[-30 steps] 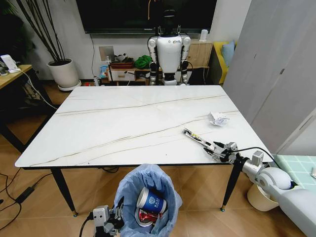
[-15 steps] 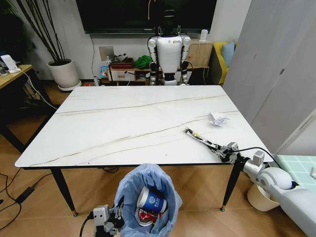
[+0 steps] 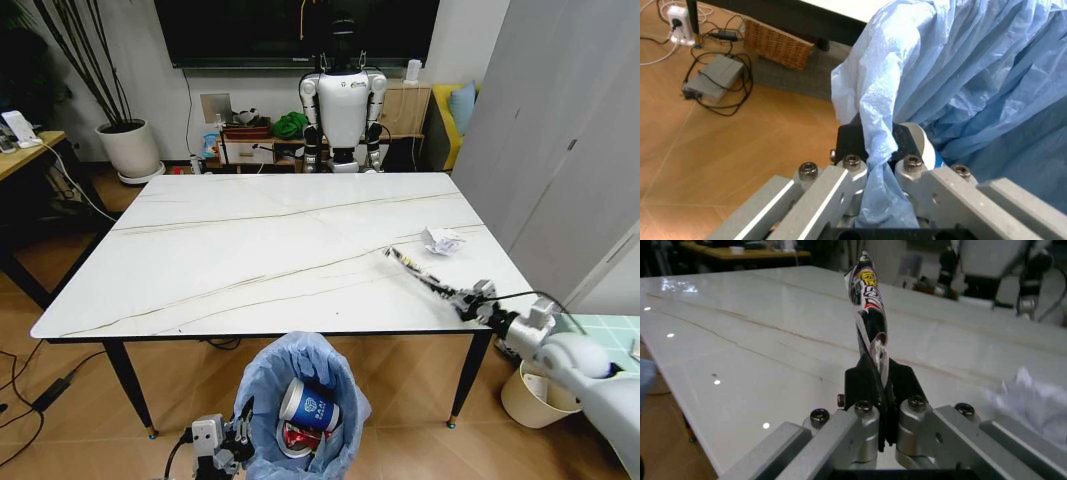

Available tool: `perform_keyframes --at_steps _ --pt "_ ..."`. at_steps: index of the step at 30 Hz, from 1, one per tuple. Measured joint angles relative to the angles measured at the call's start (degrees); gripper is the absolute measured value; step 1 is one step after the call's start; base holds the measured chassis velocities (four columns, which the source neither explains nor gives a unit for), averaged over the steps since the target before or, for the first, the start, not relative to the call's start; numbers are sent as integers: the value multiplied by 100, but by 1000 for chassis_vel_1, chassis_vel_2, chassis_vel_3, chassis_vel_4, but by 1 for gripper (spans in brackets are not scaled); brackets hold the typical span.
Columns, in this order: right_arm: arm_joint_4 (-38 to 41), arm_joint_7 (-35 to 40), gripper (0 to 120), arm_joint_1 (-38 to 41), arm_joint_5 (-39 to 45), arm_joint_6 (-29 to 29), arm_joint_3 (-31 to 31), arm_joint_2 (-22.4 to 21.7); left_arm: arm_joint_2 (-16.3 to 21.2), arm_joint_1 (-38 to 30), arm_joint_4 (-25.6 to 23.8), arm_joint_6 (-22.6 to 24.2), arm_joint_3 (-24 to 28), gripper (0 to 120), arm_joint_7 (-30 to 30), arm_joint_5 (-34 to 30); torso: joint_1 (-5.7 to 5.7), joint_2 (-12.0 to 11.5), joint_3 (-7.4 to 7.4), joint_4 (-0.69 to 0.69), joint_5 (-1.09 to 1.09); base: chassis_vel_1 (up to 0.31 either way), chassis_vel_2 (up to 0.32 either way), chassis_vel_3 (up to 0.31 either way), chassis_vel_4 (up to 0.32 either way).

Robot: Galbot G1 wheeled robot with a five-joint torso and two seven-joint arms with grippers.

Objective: Pick up the trash bin and place the trash from the table into it.

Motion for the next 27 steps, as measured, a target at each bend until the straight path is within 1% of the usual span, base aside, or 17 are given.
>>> perform_keyframes --at_steps 1,2,4,5,6,8,9,12,14,17,18,21,27 --pt "208 -391 0 -44 -40 147 197 -188 16 -13 5 0 8 0 -11 -16 0 0 0 0 0 0 0 0 0" --pt "208 -391 0 -44 -40 147 197 -188 16 -13 5 0 8 0 -11 -16 0 0 0 0 0 0 0 0 0" --pt "608 -1000 0 -62 -81 326 397 -491 16 -18 5 0 8 0 -18 -26 0 0 0 0 1 0 0 0 0" --pt "608 -1000 0 -62 -81 326 397 -491 16 -18 5 0 8 0 -18 -26 0 0 0 0 1 0 0 0 0" --pt "737 -1170 0 -62 -94 365 440 -568 6 -20 3 0 5 0 -21 -26 0 0 0 1 0 0 0 0 0" --pt "1247 -1684 0 -61 -234 479 580 -822 -30 -31 -19 0 -9 0 -35 -27 1 0 0 3 2 0 0 0 0" --pt "1247 -1684 0 -61 -234 479 580 -822 -30 -31 -19 0 -9 0 -35 -27 1 0 0 3 2 0 0 0 0" --pt "1876 -2007 0 -53 -722 572 689 -1129 -62 -19 -36 0 -3 0 -51 -12 1 0 0 1 1 0 0 0 0" --pt "1999 -2042 0 -44 -838 581 691 -1197 -77 -10 -36 0 1 0 -62 -6 1 0 0 2 1 0 0 0 0" --pt "2583 -2187 0 -10 -1515 641 673 -1492 -141 6 -35 0 28 0 -120 12 1 0 0 1 1 0 0 0 0" --pt "2583 -2187 0 -10 -1515 641 673 -1492 -141 6 -35 0 28 0 -120 12 1 0 0 1 1 0 0 0 0" --pt "3101 -2240 0 -34 -2059 685 583 -1763 -217 26 -34 8 62 0 -162 48 1 0 0 1 2 0 0 0 0" --pt "3476 -2229 0 -33 -2529 715 552 -1935 -303 5 -16 15 99 0 -218 82 0 0 0 1 2 0 0 0 0"
